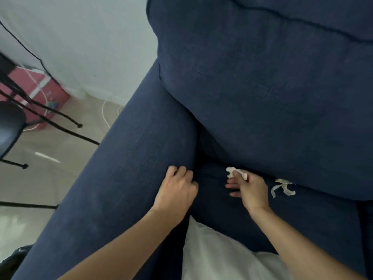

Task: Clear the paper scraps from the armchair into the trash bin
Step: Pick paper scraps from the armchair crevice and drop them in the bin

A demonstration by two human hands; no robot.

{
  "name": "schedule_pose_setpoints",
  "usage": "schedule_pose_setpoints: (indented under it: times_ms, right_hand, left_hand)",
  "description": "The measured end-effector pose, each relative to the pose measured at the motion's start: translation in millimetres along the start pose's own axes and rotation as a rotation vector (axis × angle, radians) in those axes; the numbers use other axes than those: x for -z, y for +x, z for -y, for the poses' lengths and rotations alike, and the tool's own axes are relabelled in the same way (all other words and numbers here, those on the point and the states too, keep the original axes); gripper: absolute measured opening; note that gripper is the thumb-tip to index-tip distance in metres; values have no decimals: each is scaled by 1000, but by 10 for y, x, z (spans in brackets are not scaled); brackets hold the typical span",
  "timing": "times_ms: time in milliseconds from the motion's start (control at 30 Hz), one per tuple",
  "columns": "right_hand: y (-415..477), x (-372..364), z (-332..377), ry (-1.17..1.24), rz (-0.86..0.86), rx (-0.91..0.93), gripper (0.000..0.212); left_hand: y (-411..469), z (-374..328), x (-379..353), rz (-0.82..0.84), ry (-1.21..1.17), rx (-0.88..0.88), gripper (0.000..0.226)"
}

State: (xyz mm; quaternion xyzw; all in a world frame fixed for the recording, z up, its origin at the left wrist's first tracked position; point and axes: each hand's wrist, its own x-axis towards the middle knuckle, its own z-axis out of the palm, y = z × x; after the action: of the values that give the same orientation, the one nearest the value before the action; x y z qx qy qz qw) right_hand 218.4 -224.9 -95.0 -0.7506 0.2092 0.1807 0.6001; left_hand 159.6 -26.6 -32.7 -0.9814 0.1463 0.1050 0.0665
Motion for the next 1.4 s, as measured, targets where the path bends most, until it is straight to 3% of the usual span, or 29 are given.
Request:
schedule_pose_setpoints:
  times_ms: [133,233,400,600,933,1233,1300,1400]
  right_hand:
    - [-510,-161,385,-24,76,123,16]
    - [-953,-563,746,-69,171,238,18]
    - [-1767,-1628,1128,-175,350,430,20]
    - [-2752,-3039,1052,-315,563,605,17]
    - [-3858,-4654,212,-560,833,755,17]
    - [-4053,-5144,-575,-714,897,703,9]
    - [-4031,-5187,-689,-719,889,701,11]
    - [-4008,-5235,-811,-744,871,697,10]
  left_hand:
    - [-453,408,154,-347,-412,106,6]
    - [-964,796,254,-439,-665,279,13]
    - [-2112,1480,171,-502,-751,551,13]
    - [-3717,2184,-195,-578,-763,823,13]
    - [-5756,2590,-1135,-521,-749,1186,21]
    - [-6163,2336,-1980,-385,-887,1300,26]
    - [-6096,2304,-2134,-290,-946,1311,41]
    - [-6018,2276,-2324,-62,-1023,1321,81]
